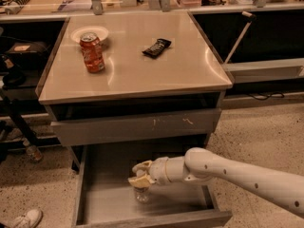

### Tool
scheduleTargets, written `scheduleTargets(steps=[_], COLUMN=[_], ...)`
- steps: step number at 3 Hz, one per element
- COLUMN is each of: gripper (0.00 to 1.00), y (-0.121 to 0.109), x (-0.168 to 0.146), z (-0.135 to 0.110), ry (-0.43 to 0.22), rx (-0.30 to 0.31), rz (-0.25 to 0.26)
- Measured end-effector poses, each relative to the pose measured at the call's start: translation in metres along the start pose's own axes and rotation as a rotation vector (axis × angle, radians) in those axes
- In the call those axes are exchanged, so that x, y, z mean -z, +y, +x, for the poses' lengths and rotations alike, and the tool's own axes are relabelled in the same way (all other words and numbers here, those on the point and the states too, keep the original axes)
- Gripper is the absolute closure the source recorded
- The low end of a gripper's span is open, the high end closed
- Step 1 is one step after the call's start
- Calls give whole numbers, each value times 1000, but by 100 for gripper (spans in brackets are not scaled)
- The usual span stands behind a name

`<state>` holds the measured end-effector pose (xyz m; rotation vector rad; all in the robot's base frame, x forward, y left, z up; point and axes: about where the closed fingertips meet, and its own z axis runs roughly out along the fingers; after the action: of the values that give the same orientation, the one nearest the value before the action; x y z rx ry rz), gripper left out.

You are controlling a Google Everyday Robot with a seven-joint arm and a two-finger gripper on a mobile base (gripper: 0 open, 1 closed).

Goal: Pick water bottle from middle drawer and place on counter

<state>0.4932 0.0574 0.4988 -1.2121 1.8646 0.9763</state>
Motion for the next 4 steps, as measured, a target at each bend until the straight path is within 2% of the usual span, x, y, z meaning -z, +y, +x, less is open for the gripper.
scheduleTargets(steps=[1,2,4], gripper=[100,100,100], y=[0,11,44], x=[0,15,67], z=[0,-27,-98], ry=[0,-16,-26], rx=[0,4,5], rz=[-1,29,110])
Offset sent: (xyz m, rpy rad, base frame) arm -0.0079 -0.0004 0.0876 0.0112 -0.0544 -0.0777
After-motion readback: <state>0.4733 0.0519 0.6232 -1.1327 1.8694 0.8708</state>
